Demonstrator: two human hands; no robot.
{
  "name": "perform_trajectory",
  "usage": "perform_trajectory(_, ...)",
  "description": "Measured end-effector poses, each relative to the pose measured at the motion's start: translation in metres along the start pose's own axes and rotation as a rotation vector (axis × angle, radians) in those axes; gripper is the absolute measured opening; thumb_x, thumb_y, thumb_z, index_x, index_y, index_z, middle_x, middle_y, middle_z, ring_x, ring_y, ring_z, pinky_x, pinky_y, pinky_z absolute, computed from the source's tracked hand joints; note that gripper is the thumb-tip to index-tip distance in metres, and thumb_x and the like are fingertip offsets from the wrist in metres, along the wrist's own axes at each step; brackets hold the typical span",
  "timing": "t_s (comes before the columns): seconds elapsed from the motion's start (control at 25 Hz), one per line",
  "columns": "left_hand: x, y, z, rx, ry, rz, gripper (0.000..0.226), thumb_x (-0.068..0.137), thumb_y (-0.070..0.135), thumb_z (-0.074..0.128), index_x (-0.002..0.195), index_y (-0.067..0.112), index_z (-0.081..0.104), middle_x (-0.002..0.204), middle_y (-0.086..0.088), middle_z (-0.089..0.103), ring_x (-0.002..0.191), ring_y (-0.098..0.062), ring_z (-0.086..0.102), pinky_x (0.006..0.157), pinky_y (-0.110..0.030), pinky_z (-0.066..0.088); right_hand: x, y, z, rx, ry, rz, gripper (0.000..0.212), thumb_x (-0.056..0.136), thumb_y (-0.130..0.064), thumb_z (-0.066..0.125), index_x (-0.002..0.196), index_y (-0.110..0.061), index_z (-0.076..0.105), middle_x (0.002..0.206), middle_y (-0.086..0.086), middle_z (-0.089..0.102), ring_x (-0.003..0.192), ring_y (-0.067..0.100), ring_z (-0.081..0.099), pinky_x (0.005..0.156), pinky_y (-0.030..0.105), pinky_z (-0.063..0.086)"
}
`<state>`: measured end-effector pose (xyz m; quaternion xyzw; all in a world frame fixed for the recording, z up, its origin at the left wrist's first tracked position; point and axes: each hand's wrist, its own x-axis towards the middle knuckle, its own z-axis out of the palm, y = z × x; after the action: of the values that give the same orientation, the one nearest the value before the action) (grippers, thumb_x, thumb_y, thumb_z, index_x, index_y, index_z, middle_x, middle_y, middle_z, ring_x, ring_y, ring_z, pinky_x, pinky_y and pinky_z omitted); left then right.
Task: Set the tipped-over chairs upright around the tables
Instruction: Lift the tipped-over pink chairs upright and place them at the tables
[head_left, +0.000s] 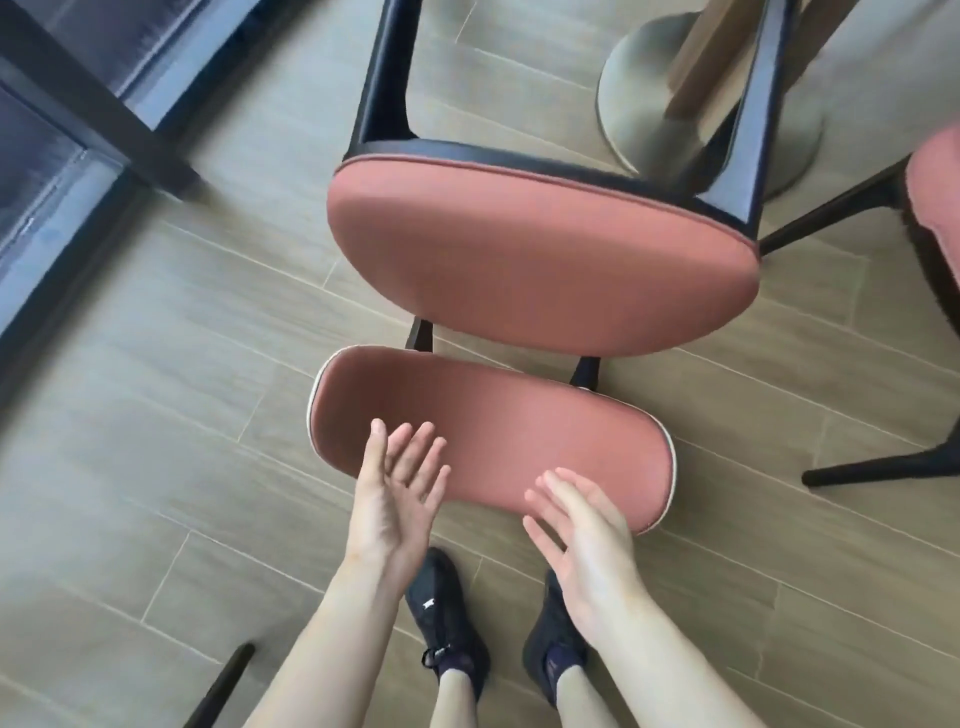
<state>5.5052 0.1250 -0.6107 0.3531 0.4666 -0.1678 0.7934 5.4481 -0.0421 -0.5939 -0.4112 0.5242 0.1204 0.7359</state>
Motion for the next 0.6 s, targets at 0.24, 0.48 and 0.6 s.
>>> perform_trajectory(0.24,0.124,-0.074,-0.073,-0.044,0.092,-0.046,0.068,0.071,0.061,0.066,0.123,0.017,0.060,0.118,-0.002,0.074,0.113,-0.018,0.068,0.098,-0.037,0.051,0.129,0.107,-0.018,0.110,0.082,0.203,0.026,0.085,-0.027,0.075,0.108,-0.017,0.066,0.116,0.010,0.069,0.105,0.020,0.069,0.082,0.036,0.055)
perform_trajectory(0.48,0.226,-0.138,-0.129,-0.111,0.169,-0.088,0.078,0.078,0.061,0.066,0.137,0.013,0.050,0.123,-0.004,0.069,0.116,-0.018,0.064,0.096,-0.036,0.050,0.228,0.191,-0.028,0.254,0.168,0.361,0.063,0.066,-0.039,0.082,0.116,-0.010,0.056,0.120,0.013,0.064,0.109,0.023,0.065,0.087,0.040,0.055)
perform_trajectory(0.6,0.271,-0.163,-0.149,-0.109,0.227,-0.085,0.102,0.065,0.060,0.072,0.148,0.012,0.038,0.131,-0.006,0.062,0.124,-0.019,0.058,0.099,-0.034,0.047,0.274,0.222,-0.032,0.334,0.211,0.374,0.085,0.060,-0.040,0.084,0.134,-0.013,0.049,0.125,0.015,0.060,0.114,0.025,0.062,0.094,0.043,0.053)
